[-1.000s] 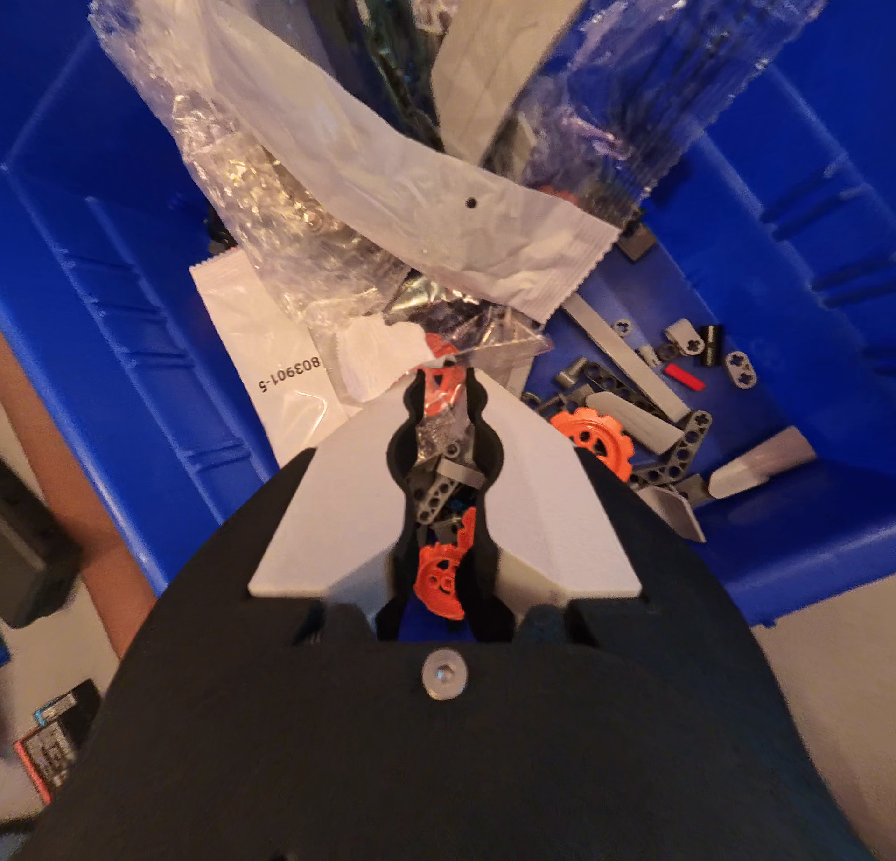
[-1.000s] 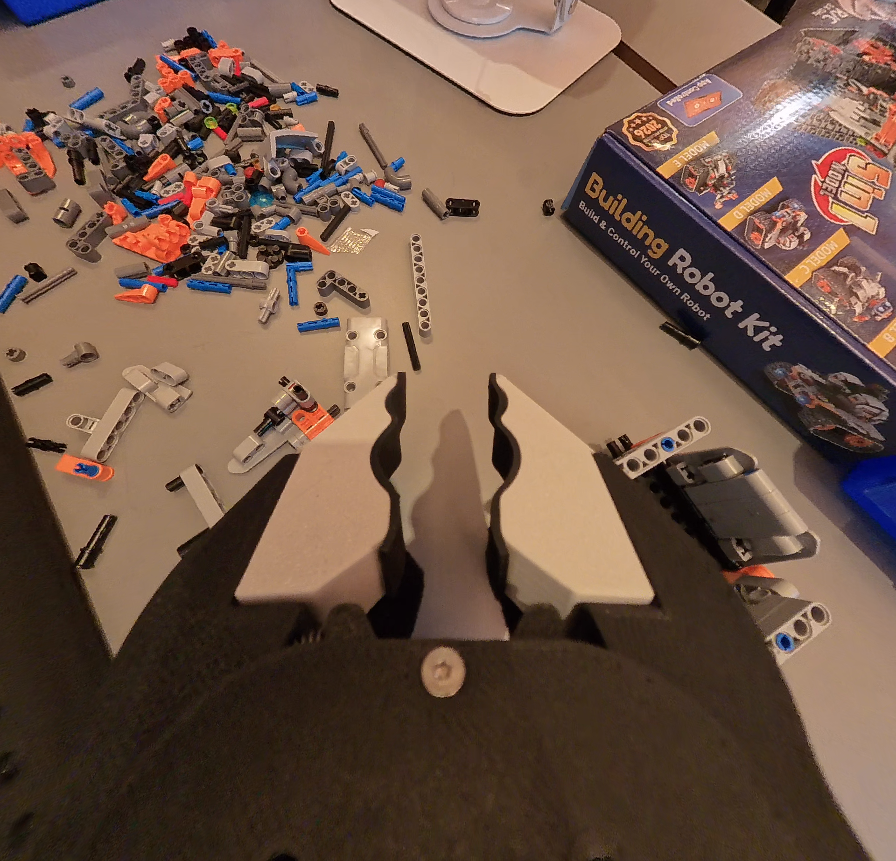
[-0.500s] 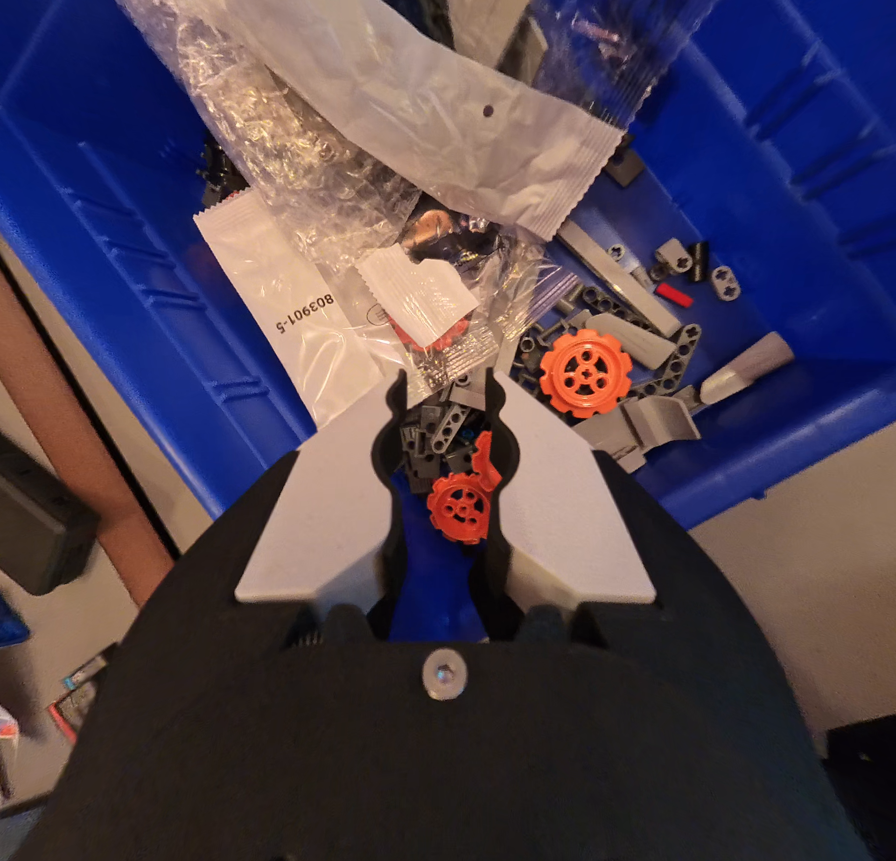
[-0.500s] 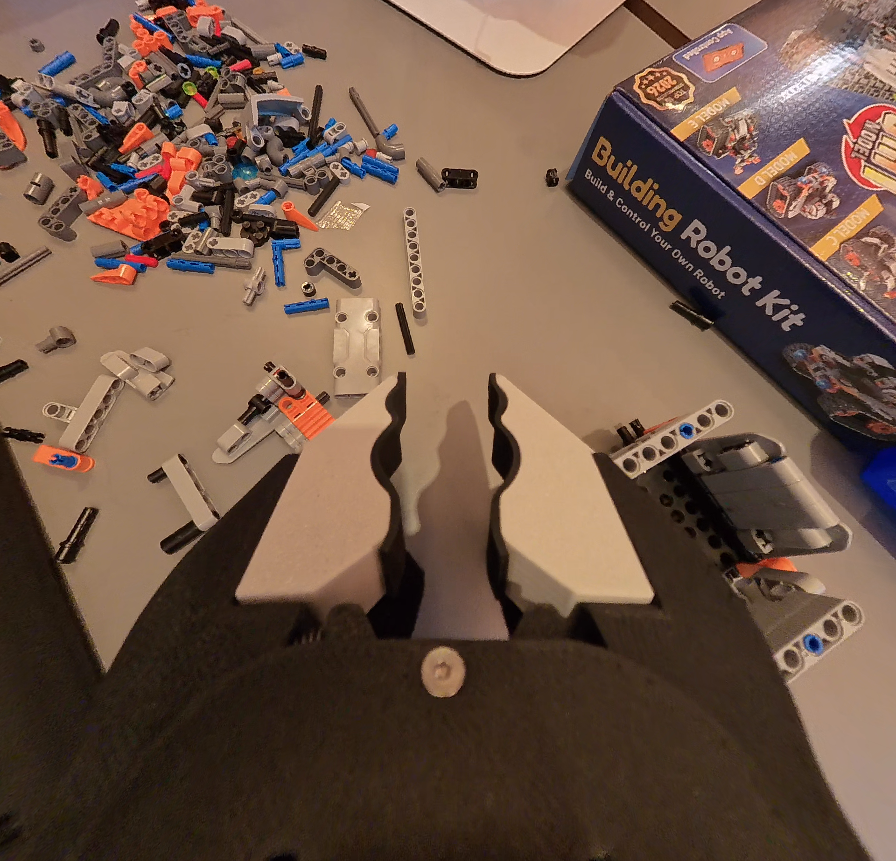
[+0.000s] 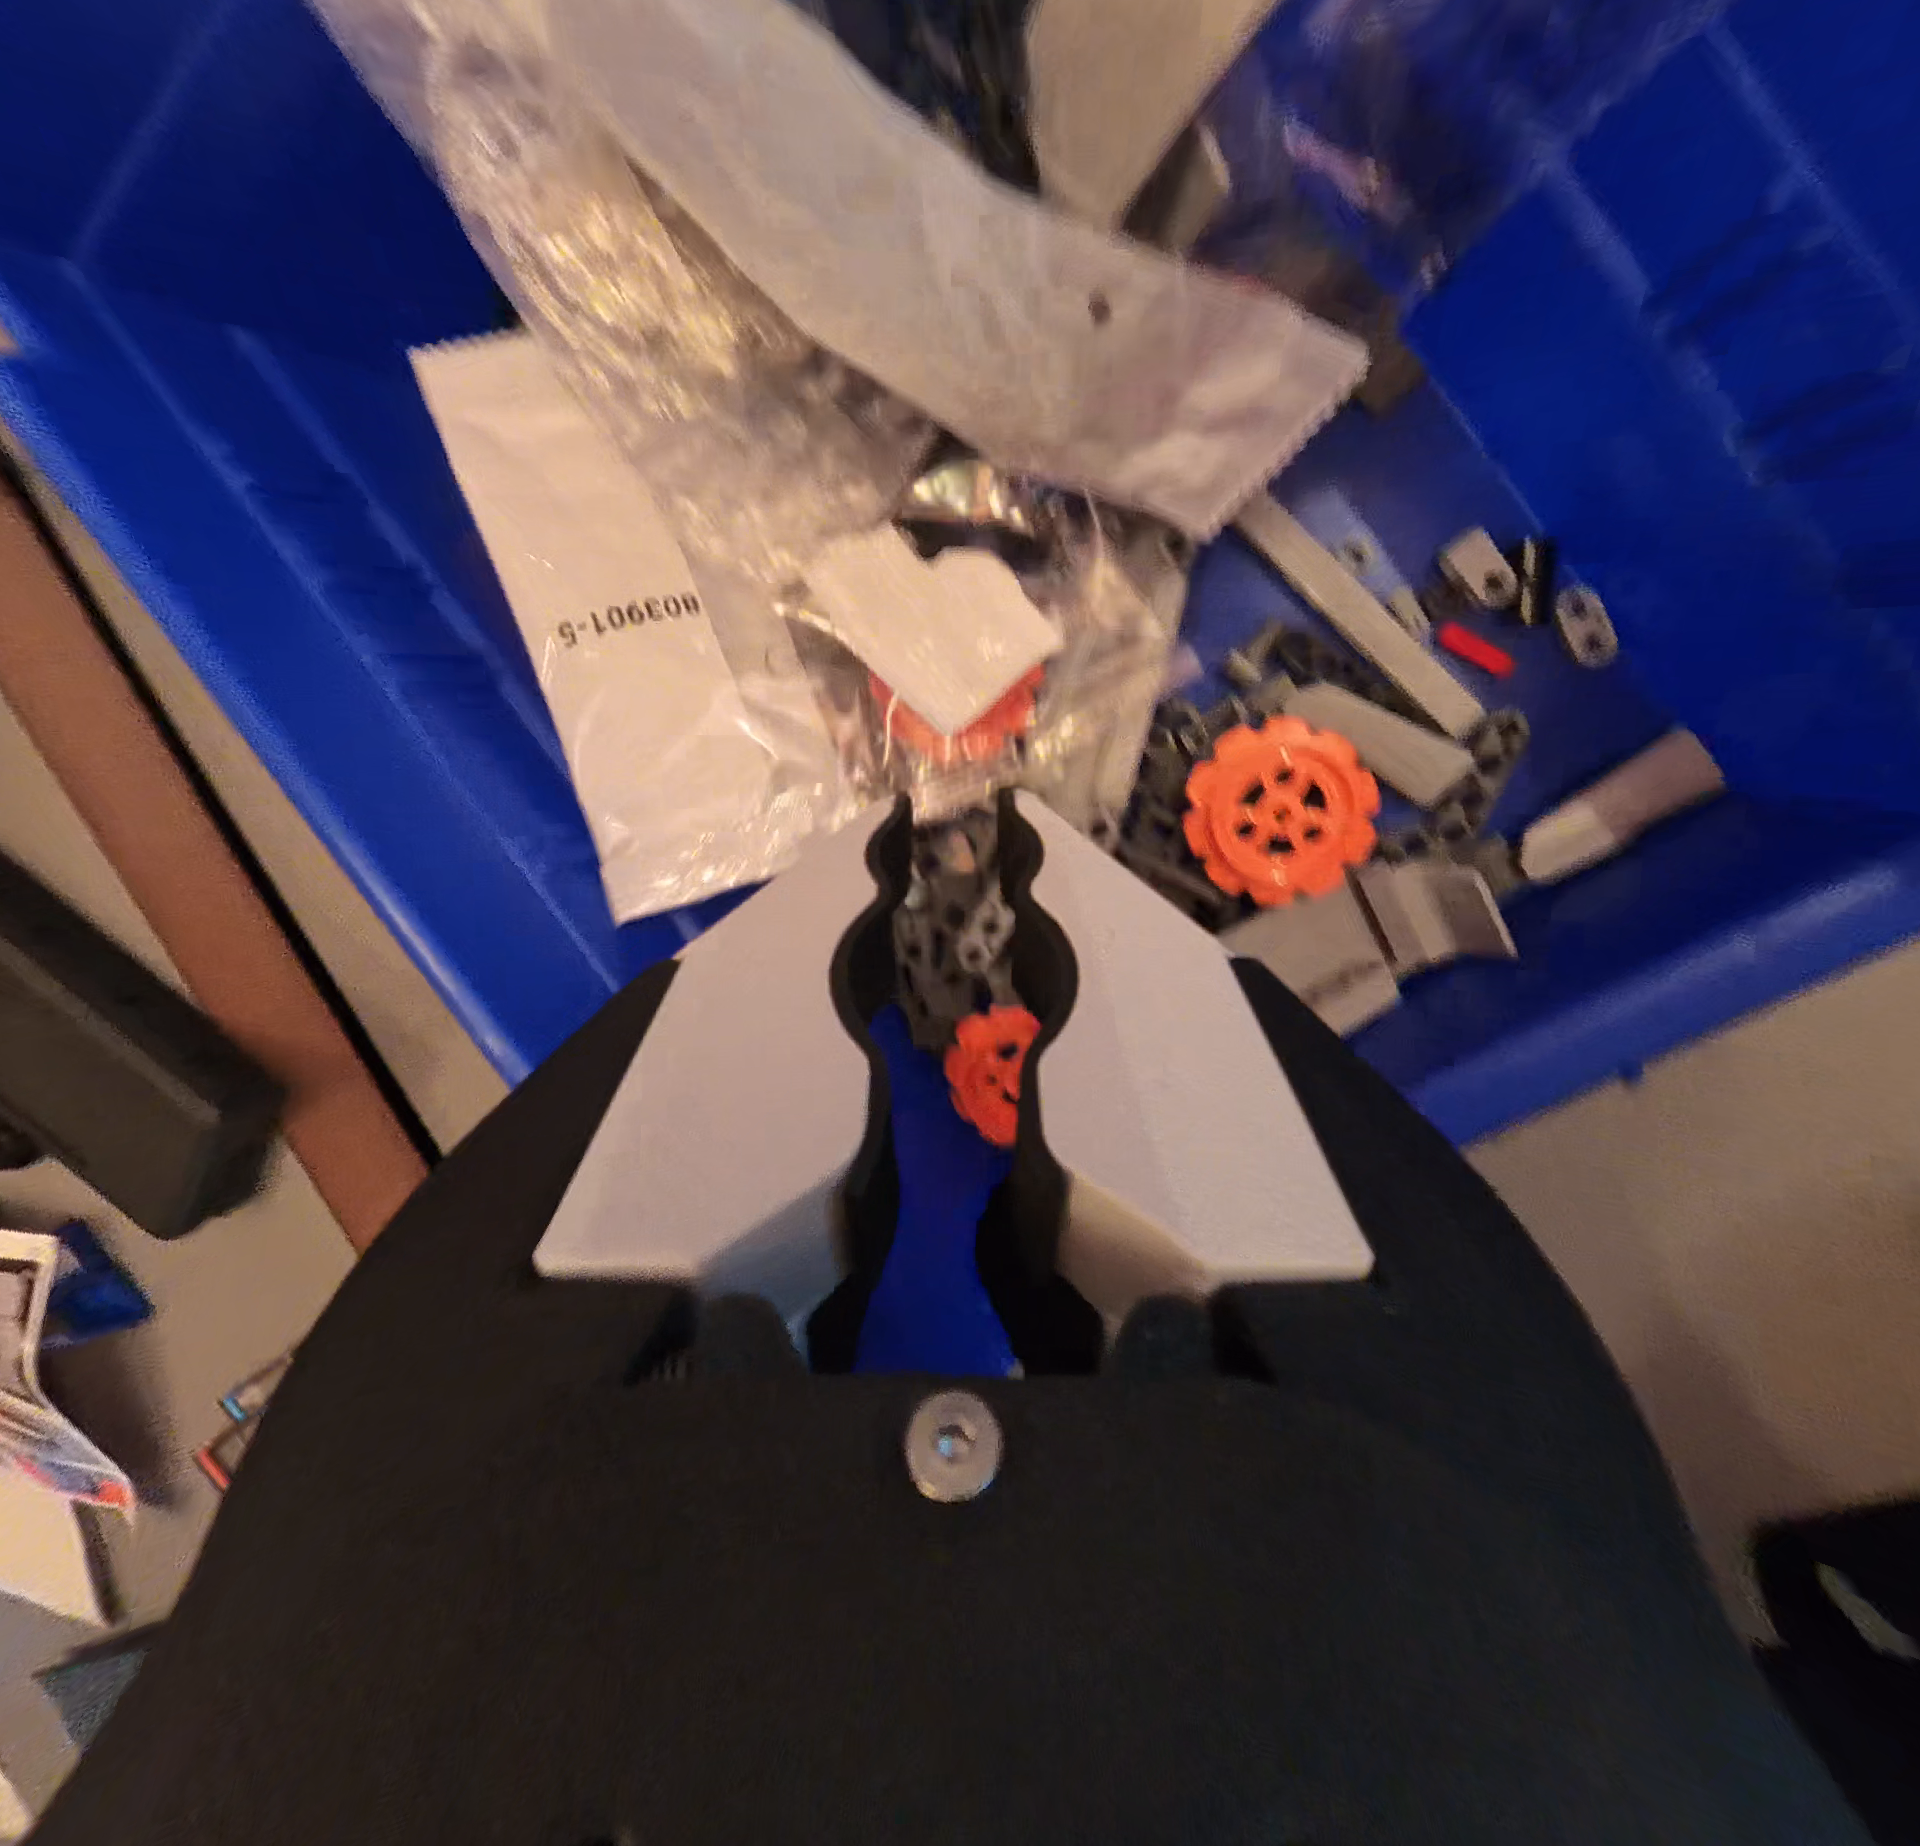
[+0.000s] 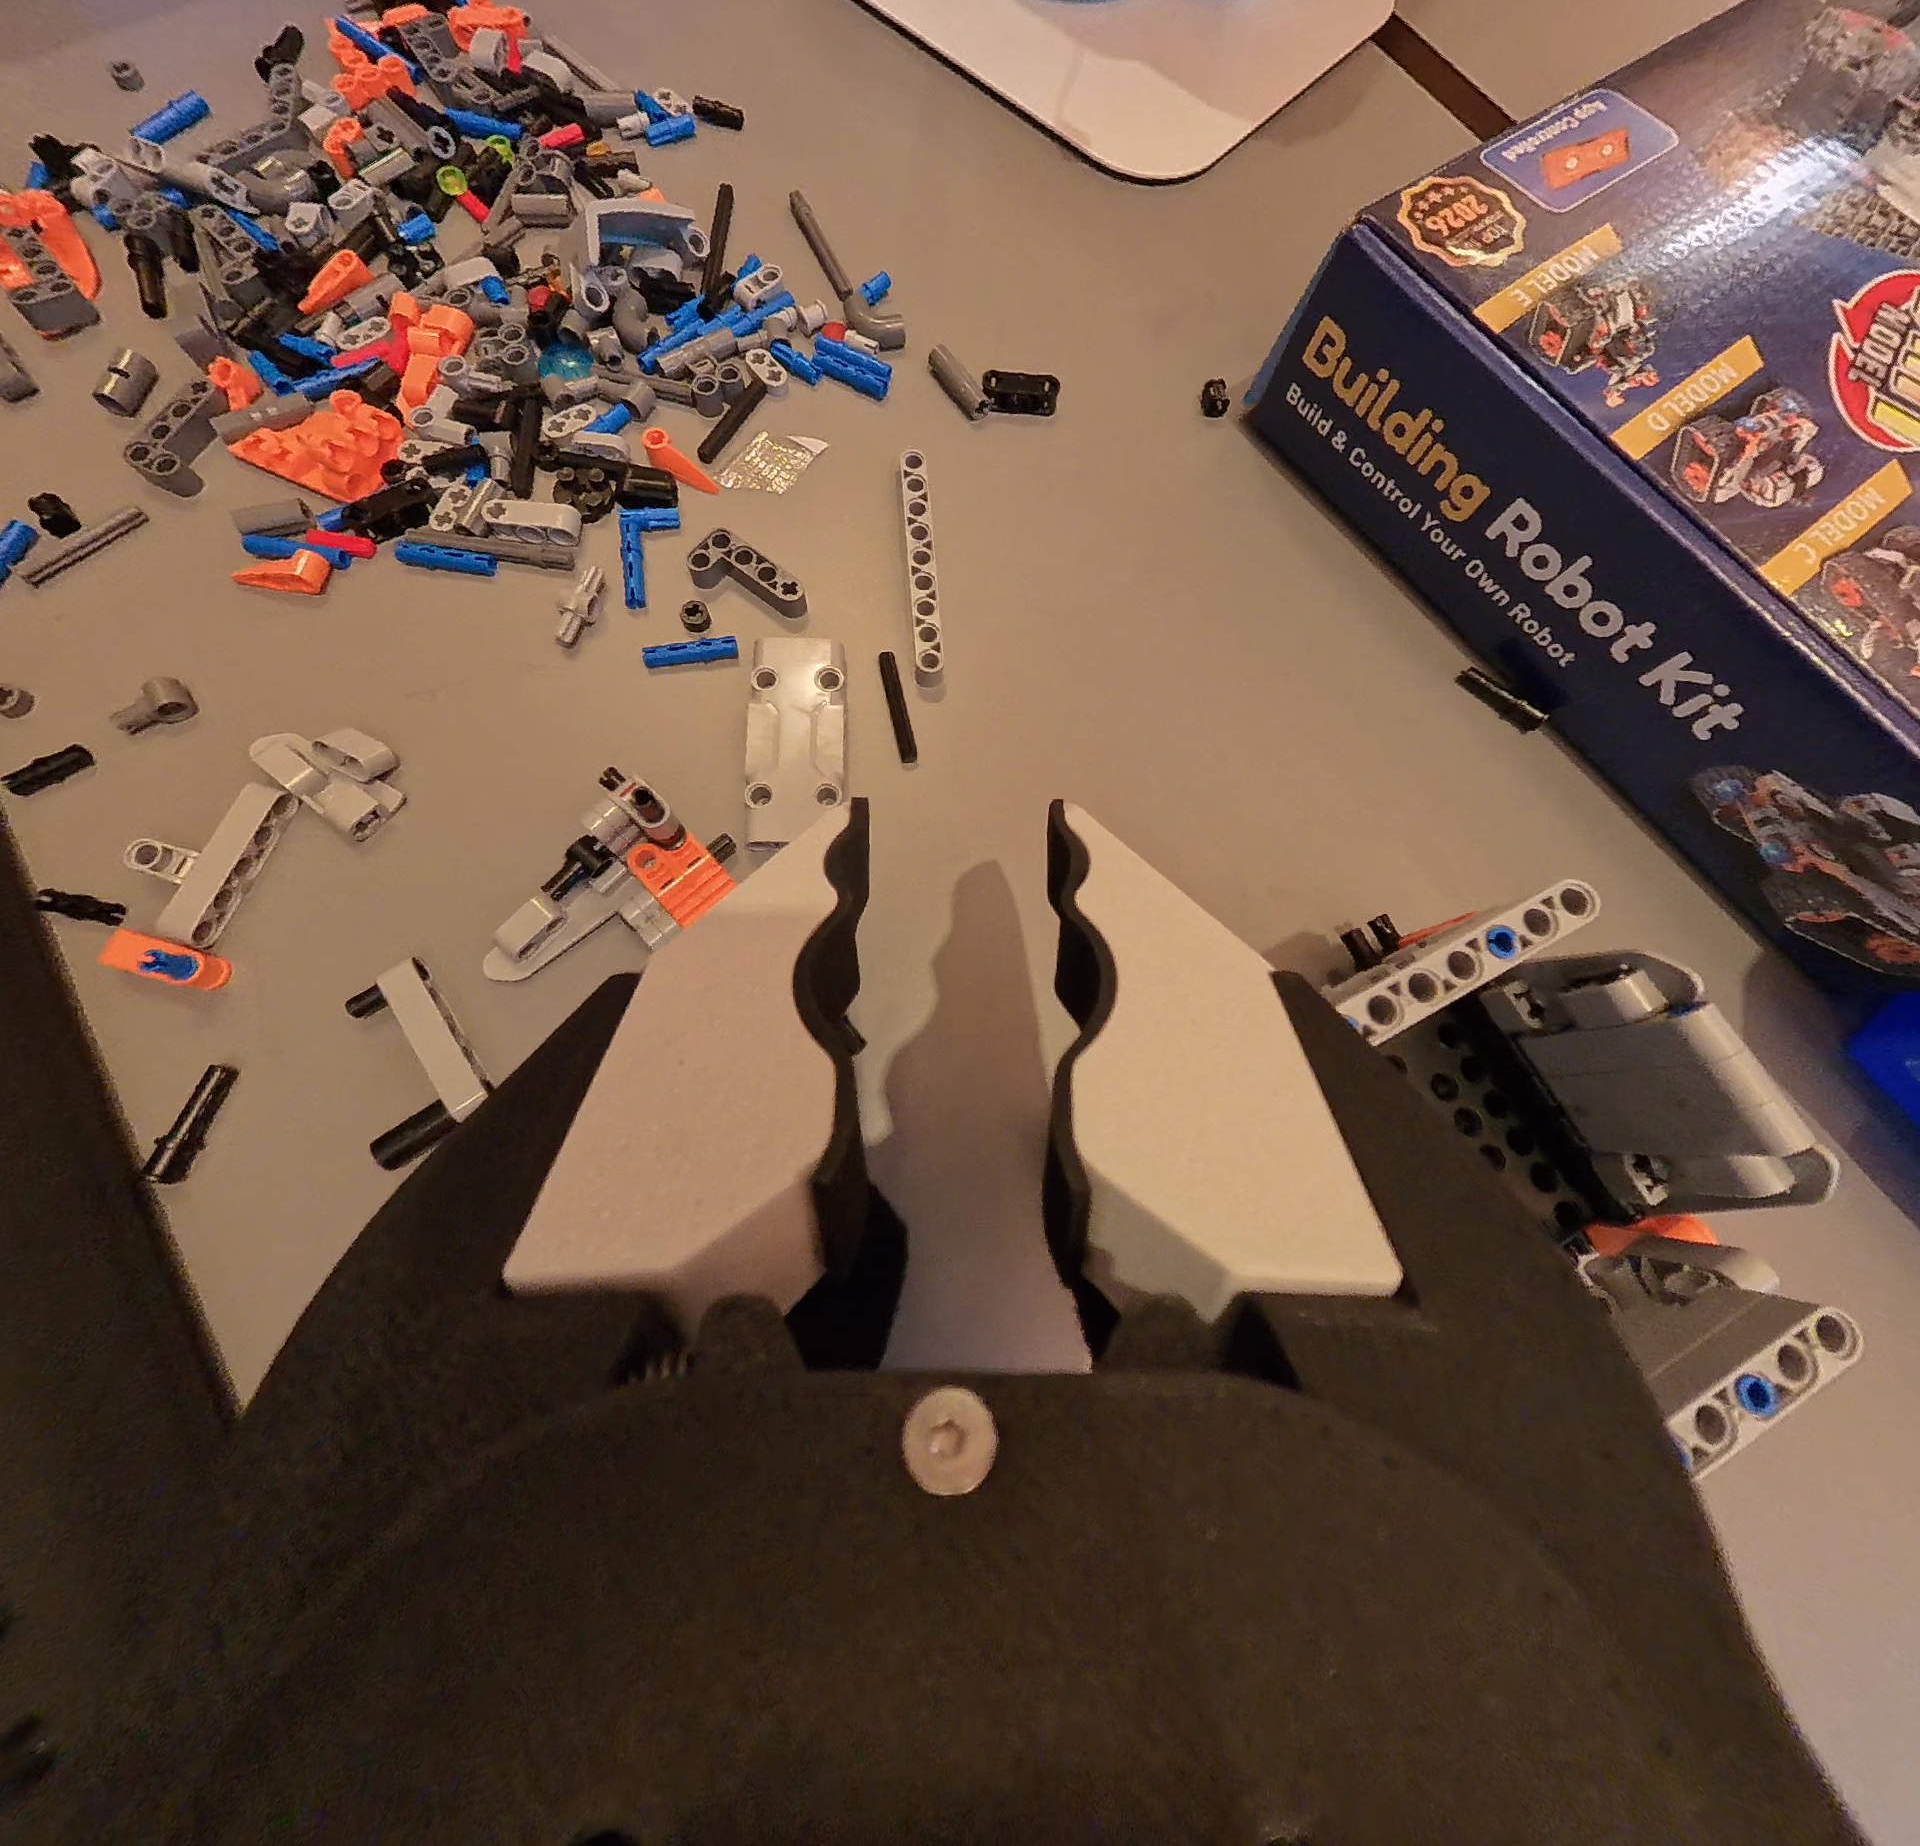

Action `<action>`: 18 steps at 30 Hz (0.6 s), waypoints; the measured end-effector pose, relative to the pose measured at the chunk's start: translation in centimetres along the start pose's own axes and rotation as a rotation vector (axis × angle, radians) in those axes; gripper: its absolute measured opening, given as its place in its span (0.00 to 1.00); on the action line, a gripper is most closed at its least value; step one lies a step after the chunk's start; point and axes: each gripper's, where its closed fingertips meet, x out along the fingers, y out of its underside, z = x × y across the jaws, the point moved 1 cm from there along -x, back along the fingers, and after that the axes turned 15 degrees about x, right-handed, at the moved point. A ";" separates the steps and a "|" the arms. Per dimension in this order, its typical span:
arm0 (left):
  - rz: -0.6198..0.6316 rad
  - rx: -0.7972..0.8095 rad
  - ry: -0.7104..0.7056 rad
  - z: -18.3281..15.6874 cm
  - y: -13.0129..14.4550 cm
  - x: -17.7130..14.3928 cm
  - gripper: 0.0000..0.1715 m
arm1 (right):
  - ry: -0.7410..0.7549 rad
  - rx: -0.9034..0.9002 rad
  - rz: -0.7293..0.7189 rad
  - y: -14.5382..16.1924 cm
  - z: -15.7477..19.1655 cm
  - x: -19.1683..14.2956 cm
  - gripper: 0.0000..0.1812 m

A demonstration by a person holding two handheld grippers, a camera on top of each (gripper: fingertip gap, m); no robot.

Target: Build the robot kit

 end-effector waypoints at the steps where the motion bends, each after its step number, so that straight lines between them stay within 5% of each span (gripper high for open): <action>1: 0.035 0.005 0.017 -0.5 1.0 -0.2 0.08 | -0.002 -0.003 -0.001 0.0 0.1 0.0 0.18; 5: 0.150 0.042 0.046 -1.7 3.8 0.2 0.09 | -0.016 -0.016 -0.007 -0.2 0.5 -0.2 0.18; 11: 0.265 0.138 0.051 -2.4 4.4 1.8 0.09 | -0.020 -0.033 -0.023 -0.4 0.9 -0.6 0.18; 18: 0.250 0.180 0.010 -2.0 4.1 2.3 0.00 | -0.023 -0.043 -0.040 -0.6 1.1 -1.0 0.18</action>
